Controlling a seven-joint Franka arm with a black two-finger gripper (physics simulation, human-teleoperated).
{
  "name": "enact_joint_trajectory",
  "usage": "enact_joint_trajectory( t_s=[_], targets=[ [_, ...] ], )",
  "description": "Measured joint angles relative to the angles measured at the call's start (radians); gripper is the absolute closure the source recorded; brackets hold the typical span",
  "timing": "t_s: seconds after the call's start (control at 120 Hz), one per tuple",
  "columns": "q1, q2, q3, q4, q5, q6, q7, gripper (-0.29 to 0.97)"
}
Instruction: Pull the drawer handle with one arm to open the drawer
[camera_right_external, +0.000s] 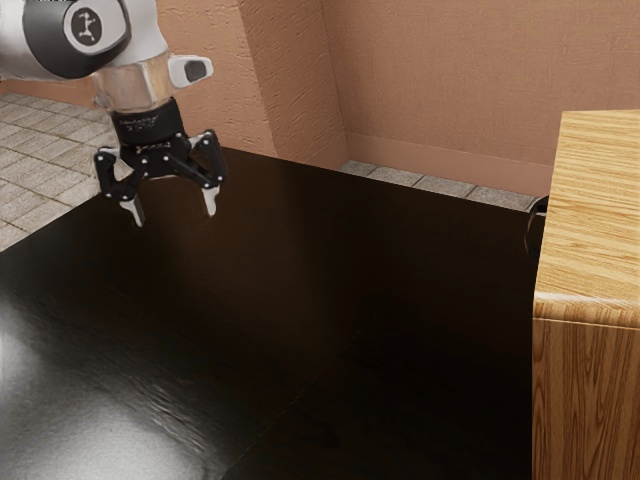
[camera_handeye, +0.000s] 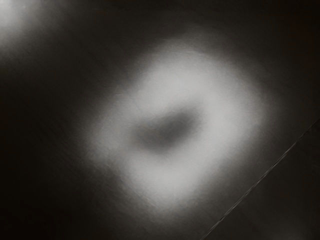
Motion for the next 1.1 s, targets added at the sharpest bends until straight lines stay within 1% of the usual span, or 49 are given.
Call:
enact_joint_trajectory(
  t_s=[0.117,0.258,0.283,0.358,0.392,0.45,0.508,0.567,0.633,0.717,0.875,1.008,1.1],
  targets=[
    [-0.016,0.0,0.001,-0.005,-0.001,0.158,-0.13,0.0],
    [-0.019,-0.019,-0.002,-0.033,-0.001,0.263,-0.257,0.0],
    [-0.021,-0.047,-0.006,-0.038,0.002,0.278,-0.276,0.0],
    [-0.052,-0.199,-0.039,-0.045,0.047,0.318,-0.326,0.0],
    [-0.087,-0.235,-0.067,-0.057,0.063,0.342,-0.347,0.0],
    [-0.216,-0.293,-0.134,-0.173,0.081,0.427,-0.38,0.0],
    [-0.329,-0.384,-0.165,-0.387,0.089,0.565,-0.411,0.0],
    [-0.41,-0.42,-0.176,-0.542,0.093,0.714,-0.438,0.0],
    [-0.458,-0.427,-0.18,-0.637,0.098,0.866,-0.466,0.0],
    [-0.473,-0.428,-0.181,-0.675,0.112,1.006,-0.495,0.0],
    [-0.469,-0.432,-0.172,-0.734,0.156,1.205,-0.537,0.0],
    [-0.47,-0.436,-0.158,-0.729,0.159,1.321,-0.558,0.0],
    [-0.473,-0.399,-0.129,-0.689,0.133,1.37,-0.571,0.0]
  ],
)
